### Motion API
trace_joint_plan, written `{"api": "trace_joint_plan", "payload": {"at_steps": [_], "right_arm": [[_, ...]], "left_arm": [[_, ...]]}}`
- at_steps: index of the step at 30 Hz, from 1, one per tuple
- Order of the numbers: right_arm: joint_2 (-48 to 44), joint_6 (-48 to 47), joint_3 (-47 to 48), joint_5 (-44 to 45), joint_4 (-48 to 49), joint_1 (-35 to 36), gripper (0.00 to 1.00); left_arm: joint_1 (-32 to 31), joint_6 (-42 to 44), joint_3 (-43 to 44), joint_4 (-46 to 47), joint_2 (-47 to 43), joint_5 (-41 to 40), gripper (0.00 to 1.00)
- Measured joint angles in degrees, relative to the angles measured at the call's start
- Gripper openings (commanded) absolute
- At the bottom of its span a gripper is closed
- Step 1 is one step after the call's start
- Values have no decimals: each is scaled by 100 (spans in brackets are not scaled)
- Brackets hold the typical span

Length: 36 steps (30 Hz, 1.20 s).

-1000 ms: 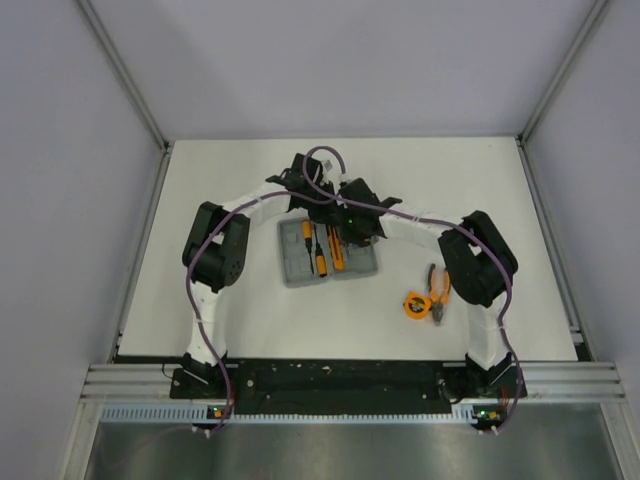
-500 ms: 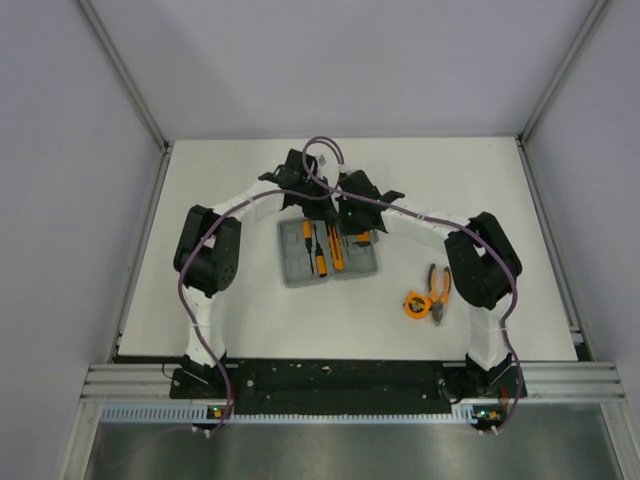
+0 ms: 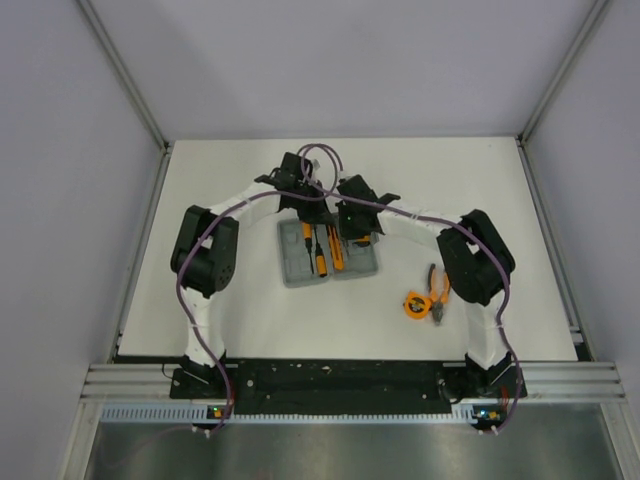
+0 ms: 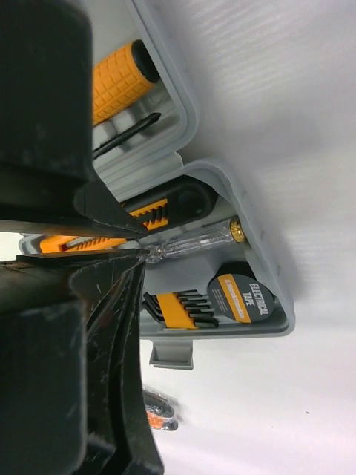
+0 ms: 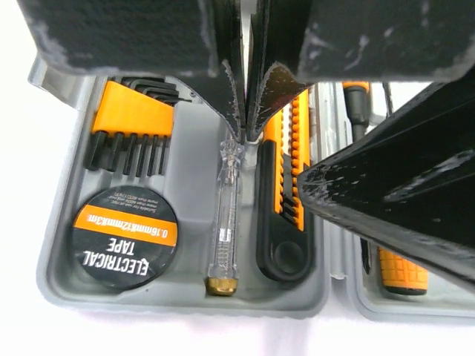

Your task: Pack the tool kit

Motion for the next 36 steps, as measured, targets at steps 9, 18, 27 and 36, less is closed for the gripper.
{"api": "trace_joint_plan", "payload": {"at_steps": [9, 18, 27, 36], "right_arm": [[153, 20, -4, -24, 15, 11, 0], [153, 7, 155, -33, -144, 11, 11], [2, -111, 306, -120, -267, 57, 17], [-85, -385, 201, -136, -361, 402, 9]], "left_arm": [[258, -157, -348, -22, -219, 2, 16], [522, -251, -623, -157, -514, -142, 16], [673, -332, -990, -378, -780, -514, 15], [855, -374, -1038, -527, -874, -728, 14]]}}
